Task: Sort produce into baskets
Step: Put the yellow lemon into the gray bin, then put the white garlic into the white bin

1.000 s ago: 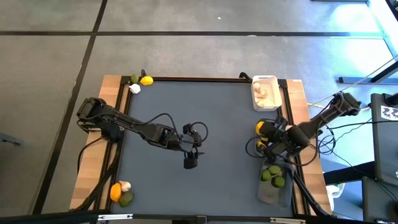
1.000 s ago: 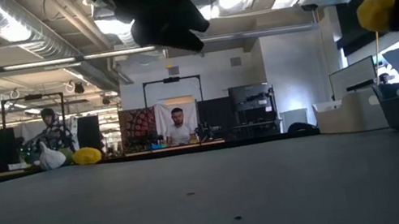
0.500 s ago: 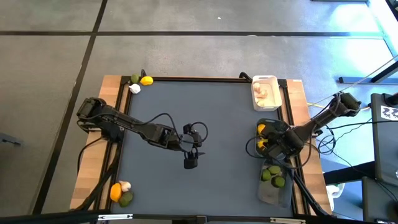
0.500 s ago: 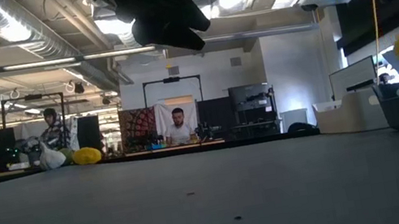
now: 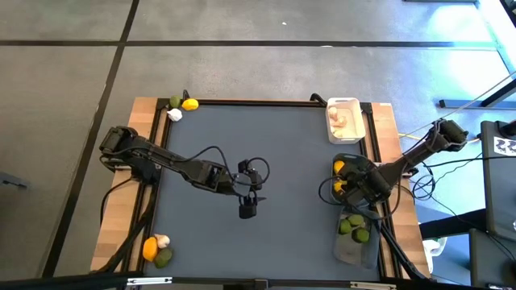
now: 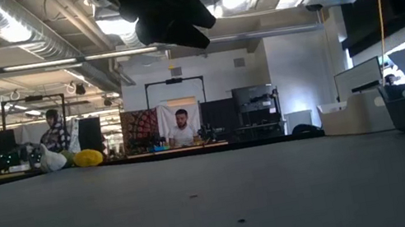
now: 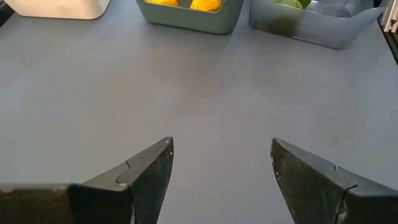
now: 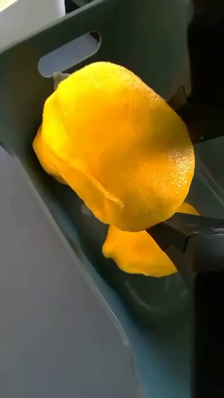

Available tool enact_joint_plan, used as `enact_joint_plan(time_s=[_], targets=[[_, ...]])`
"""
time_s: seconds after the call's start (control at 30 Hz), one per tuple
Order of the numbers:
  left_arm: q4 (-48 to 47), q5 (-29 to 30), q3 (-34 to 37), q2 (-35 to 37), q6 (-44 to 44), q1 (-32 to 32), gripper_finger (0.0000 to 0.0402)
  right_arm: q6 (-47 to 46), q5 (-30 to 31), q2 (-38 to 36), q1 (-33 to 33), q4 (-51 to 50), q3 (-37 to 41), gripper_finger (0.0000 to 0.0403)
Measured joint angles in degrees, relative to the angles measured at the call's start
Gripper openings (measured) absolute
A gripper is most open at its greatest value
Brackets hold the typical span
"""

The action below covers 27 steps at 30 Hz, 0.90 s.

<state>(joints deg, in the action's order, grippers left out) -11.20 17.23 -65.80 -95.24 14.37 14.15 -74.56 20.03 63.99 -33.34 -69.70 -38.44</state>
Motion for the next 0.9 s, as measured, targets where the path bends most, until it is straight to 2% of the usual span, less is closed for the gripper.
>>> enact_joint_plan(time_s=[0.4,0.47,0.7,0.9], targets=[[0.0,0.0,0.0,0.0,0.0,0.0,0.0265,1.4,-0.2,0.0,0.0,0.4,0.4,0.0155],[0.0,0.0,0.0,0.0,0.0,0.0,0.0265,1.5,-0.3,0.0,0.0,0.4,0.4,0.0168],[0.0,0.0,0.0,0.0,0.0,0.0,0.0265,2.6,-1.2,0.0,0.0,1.3,0.3,0.0254],[0.0,0.0,0.0,0.0,0.0,0.0,0.0265,2.8,-1.2,0.0,0.0,2.1,0.1,0.0271]])
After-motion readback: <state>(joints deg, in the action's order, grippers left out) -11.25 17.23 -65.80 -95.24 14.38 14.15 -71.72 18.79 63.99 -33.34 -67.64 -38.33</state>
